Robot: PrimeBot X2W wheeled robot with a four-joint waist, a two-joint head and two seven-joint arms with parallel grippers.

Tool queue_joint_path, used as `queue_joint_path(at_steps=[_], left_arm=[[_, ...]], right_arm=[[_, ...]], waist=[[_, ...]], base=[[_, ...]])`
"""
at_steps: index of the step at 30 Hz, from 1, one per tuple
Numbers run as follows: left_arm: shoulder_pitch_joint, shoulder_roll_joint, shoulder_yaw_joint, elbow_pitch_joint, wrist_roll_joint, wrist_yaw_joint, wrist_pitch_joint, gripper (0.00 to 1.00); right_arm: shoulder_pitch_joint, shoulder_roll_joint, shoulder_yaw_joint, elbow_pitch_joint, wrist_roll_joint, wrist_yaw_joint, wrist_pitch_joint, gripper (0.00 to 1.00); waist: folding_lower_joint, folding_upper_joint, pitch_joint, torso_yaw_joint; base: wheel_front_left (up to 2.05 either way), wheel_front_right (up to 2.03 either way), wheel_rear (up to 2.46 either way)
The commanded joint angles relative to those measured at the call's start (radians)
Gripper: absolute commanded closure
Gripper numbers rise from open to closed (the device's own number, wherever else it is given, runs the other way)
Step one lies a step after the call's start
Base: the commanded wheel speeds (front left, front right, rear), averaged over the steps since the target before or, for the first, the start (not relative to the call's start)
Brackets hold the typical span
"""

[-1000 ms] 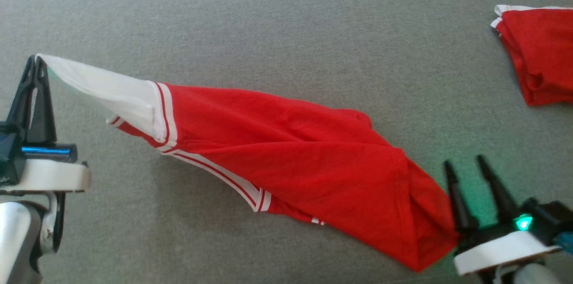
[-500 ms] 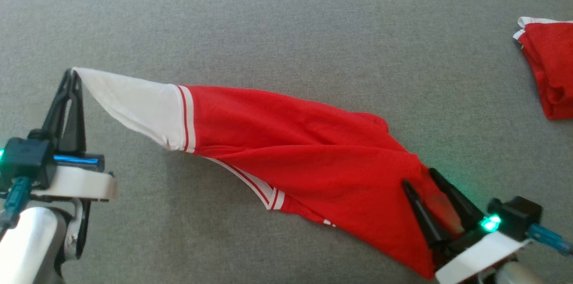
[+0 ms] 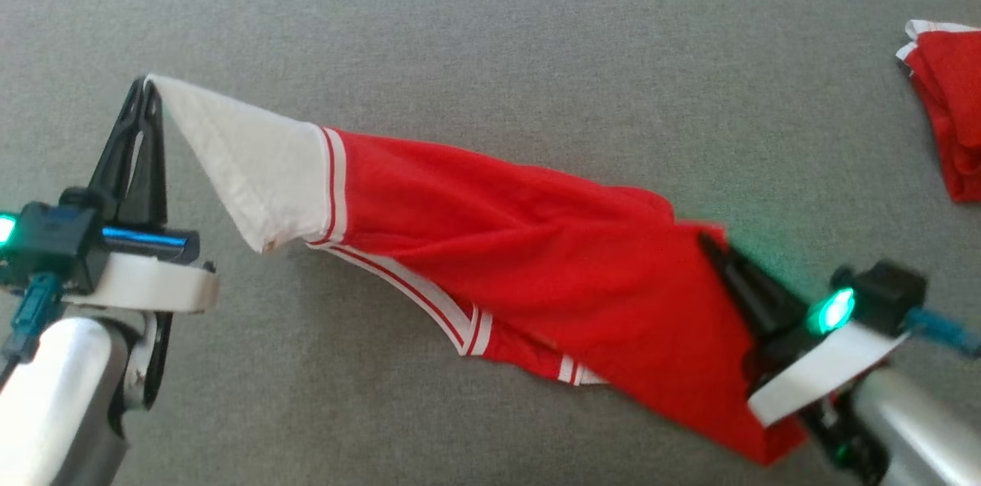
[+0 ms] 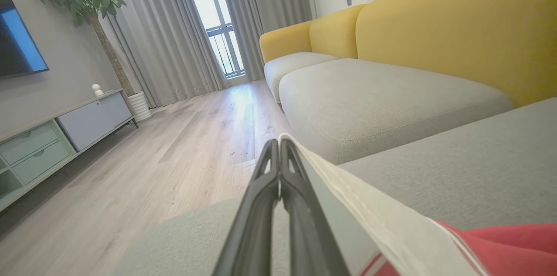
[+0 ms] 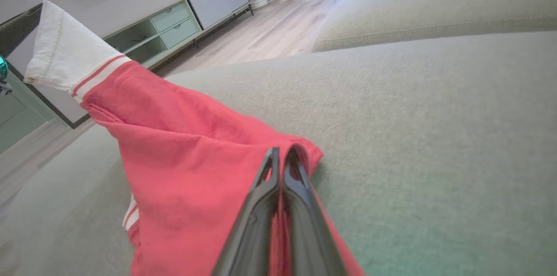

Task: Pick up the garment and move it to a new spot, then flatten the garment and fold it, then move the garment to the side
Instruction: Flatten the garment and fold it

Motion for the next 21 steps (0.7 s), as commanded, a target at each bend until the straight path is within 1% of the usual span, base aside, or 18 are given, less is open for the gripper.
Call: queue_joint_path(at_steps=[1,9,12,13,16,19,21], left_arm=[[-0.065,0.032,0.043,-0.025,-0.007,-0.007,-0.01,1.0],[-0.187,0.011,0.034,-0.037,-0.015,-0.061,-0.045,1.0],[-0.227,-0.006,0.022,-0.041,-0.016,-0.079,-0.056,1.0],[-0.241,-0.02,0.014,-0.04,-0.026,-0.087,-0.057,1.0],[-0.238,-0.032,0.004,-0.032,-0.039,-0.096,-0.056,1.0],[-0.217,-0.033,-0.002,-0.017,-0.049,-0.098,-0.056,1.0],[-0.202,-0.03,0.0,-0.007,-0.056,-0.098,-0.058,1.0]], right_arm=[[-0.032,-0.041,-0.006,-0.023,-0.001,-0.001,-0.013,1.0],[-0.239,-0.195,-0.167,-0.046,-0.083,-0.001,-0.014,1.0],[-0.295,-0.235,-0.196,-0.067,-0.104,-0.001,-0.014,1.0],[-0.303,-0.256,-0.183,-0.085,-0.112,-0.001,-0.014,1.0],[-0.265,-0.279,-0.118,-0.119,-0.128,-0.001,-0.014,1.0],[-0.183,-0.284,-0.049,-0.152,-0.134,-0.001,-0.014,1.0],[-0.126,-0.275,-0.01,-0.165,-0.133,-0.001,-0.014,1.0]], waist=[[-0.0001,0.0,0.003,-0.003],[-0.0001,0.0,0.016,-0.02],[-0.0001,0.0,0.019,-0.018],[-0.0001,0.0,0.022,-0.013],[-0.0001,0.0,0.031,-0.006],[-0.0001,0.0,0.036,-0.001],[-0.0001,0.0,0.04,0.0]], base=[[0.0,0.0,0.0],[0.0,0.0,0.0],[0.0,0.0,0.0],[0.0,0.0,0.0],[0.0,0.0,0.0],[0.0,0.0,0.0],[0.0,0.0,0.0]])
